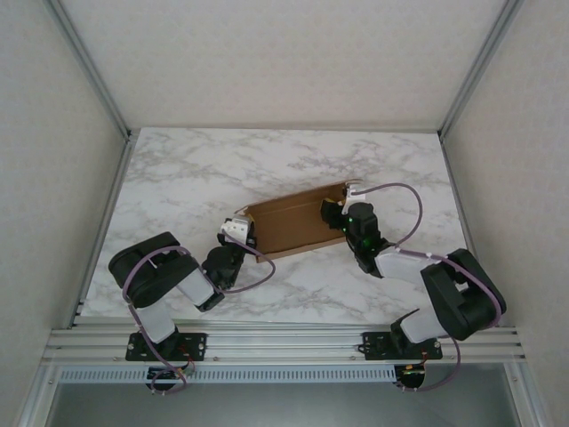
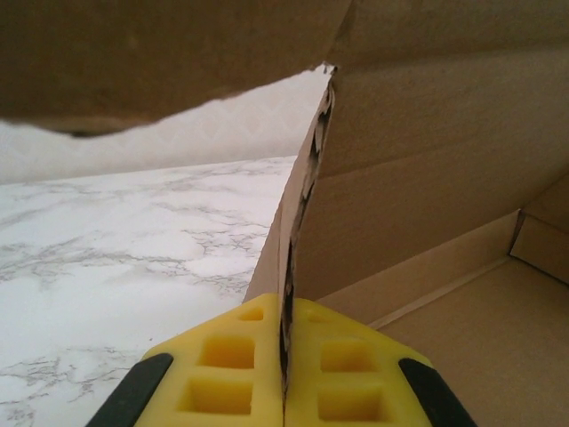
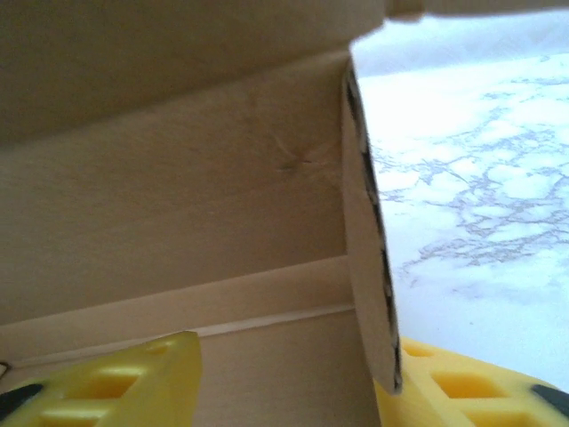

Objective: Fold the paper box

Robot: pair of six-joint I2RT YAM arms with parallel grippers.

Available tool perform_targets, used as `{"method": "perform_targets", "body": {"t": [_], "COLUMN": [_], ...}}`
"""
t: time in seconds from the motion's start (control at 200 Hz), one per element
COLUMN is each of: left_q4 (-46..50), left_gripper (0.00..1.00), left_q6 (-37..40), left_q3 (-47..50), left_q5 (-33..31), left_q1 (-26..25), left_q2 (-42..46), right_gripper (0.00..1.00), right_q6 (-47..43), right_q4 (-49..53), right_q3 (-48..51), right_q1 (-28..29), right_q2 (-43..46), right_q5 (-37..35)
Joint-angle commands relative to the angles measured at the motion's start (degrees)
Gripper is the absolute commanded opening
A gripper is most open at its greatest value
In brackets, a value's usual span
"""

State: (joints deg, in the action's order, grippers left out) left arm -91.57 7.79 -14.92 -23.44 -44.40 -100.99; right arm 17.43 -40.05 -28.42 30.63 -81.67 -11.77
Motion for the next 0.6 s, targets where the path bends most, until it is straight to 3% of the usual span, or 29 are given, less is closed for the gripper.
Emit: {"method": "perform_targets", "body": {"t": [0.0,0.345,0.596], "left_q4": [7.9,8.4,8.2], "left_gripper": [0.0,0.0,0.0], "left_q6": [0.8,1.9,2.1], "left_q3": [1.3,1.0,0.6], "left_q5": [2.5,2.2,2.4], "left_q1": [-1.4,-1.6,-1.7], "left_q2": [-3.1,-3.1,-3.8], "right_gripper": [0.59,0.74,0.75], "right_q6": [1.6,7.1,9.8], "right_q4": [-0.5,2.4,16.2], "right_q3": [1.2,7.4,9.1], "right_q1": [0.0,-0.7,-1.0], "right_q2": [3.1,15.0,29.0], "right_q5": [3.2,-0.3,-11.2]}}
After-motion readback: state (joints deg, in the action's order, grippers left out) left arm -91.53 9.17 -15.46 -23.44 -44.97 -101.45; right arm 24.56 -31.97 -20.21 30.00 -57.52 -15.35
